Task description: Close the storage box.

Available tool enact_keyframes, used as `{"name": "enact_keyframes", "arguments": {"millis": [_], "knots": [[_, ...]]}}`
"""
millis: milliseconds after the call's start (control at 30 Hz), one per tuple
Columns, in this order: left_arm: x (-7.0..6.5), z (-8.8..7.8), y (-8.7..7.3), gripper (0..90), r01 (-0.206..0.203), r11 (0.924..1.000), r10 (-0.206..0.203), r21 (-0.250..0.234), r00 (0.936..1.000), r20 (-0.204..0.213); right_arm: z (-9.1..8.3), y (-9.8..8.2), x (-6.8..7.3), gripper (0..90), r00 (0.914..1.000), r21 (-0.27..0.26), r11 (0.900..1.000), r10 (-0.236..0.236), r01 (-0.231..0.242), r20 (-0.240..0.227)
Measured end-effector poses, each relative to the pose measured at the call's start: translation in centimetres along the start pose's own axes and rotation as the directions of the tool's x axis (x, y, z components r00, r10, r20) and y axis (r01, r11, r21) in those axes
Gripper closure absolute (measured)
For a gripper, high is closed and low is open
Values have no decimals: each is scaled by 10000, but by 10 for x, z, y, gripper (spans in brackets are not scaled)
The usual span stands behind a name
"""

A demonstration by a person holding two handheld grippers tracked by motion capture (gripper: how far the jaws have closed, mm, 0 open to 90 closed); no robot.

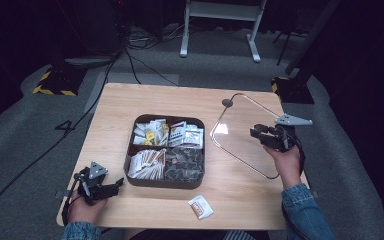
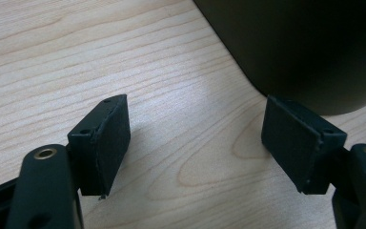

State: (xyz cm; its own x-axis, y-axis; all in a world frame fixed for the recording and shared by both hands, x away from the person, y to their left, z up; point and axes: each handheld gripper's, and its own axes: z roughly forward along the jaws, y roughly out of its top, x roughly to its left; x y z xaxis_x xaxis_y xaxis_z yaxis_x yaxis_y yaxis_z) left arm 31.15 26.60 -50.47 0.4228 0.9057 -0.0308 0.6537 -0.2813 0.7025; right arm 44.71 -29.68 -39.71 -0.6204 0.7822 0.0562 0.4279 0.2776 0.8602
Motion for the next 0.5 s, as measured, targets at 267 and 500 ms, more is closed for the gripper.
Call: {"name": "enact_keyframes", "arguments": {"millis": [267,500], "knots": [[-1,0,-1,242,-28,10000,28,-22,10000,-5,12,35,33,586,9931,335,9947,-949,974,-695],[-1,0,-1,234,-58,10000,58,5,10000,18,24,53,58,587,9816,346,9882,-1440,1494,-1251]]}}
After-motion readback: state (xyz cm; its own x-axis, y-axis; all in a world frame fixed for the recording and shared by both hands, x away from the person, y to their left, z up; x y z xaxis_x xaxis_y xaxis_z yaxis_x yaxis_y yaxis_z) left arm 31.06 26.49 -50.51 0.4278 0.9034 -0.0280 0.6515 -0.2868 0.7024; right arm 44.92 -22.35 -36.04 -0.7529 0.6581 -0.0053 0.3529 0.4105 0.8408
